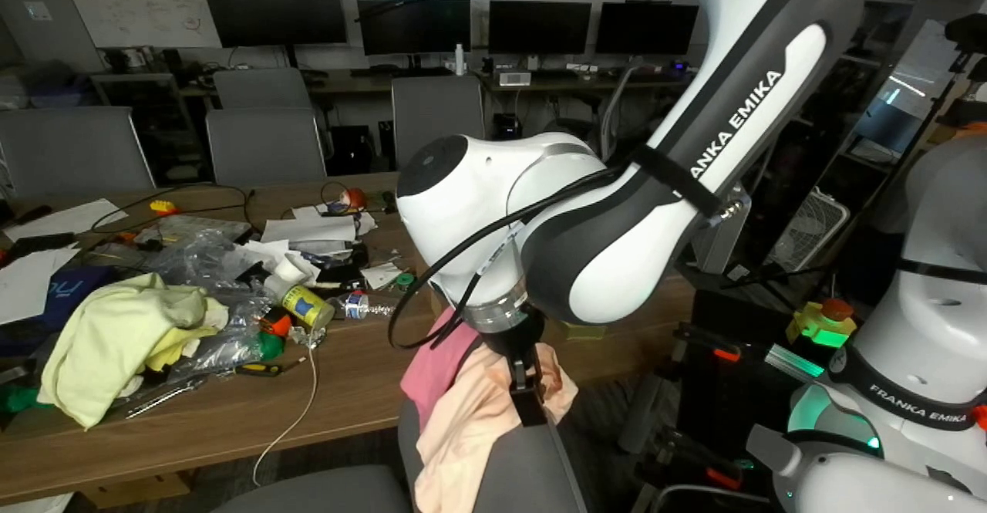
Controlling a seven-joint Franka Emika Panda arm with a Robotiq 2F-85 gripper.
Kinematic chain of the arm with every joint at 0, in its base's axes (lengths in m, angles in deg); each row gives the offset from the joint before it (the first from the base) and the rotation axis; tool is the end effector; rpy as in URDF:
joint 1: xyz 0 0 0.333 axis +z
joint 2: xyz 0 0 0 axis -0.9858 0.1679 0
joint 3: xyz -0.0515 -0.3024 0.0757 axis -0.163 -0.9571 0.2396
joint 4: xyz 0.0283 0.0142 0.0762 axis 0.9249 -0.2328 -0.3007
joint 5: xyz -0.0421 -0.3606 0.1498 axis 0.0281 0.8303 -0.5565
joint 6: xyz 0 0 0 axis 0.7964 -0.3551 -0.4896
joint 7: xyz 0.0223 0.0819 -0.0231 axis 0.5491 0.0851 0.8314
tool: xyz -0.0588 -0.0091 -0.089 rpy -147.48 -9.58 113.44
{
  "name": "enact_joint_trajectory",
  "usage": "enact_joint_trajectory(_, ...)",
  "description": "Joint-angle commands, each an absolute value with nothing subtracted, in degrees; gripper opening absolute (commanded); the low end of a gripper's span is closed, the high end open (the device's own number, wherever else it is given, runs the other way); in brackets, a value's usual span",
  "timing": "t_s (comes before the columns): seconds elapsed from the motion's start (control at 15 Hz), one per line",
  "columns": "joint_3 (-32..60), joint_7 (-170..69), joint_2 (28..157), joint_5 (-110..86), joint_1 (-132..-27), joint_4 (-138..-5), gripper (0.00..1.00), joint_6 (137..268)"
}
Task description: Pick up the clothes from the headrest of the chair and put them on the box
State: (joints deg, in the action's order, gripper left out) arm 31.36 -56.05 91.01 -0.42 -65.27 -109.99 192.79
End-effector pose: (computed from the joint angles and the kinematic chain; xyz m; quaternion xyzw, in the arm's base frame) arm 0.4333 0.2272 0.2170 0.9522 0.2428 -0.1463 0.1141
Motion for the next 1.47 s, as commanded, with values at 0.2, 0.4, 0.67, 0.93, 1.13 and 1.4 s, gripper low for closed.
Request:
enact_joint_trajectory(0.2,30.12,-56.43,90.24,0.98,-64.42,-108.22,0.2,190.55)
enact_joint_trajectory(0.4,29.43,-56.94,87.31,1.22,-64.91,-109.44,0.0,191.35)
enact_joint_trajectory(0.67,28.34,-57.55,82.07,1.1,-65.88,-110.86,0.02,192.11)
enact_joint_trajectory(0.93,27.45,-56.34,75.37,-0.41,-67.93,-112.21,0.02,192.56)
enact_joint_trajectory(1.13,26.9,-56.01,70.59,-0.81,-69.51,-113.1,0.02,192.49)
enact_joint_trajectory(1.4,25.94,-55.62,65.12,-1.41,-71.53,-113.87,0.02,192.4)
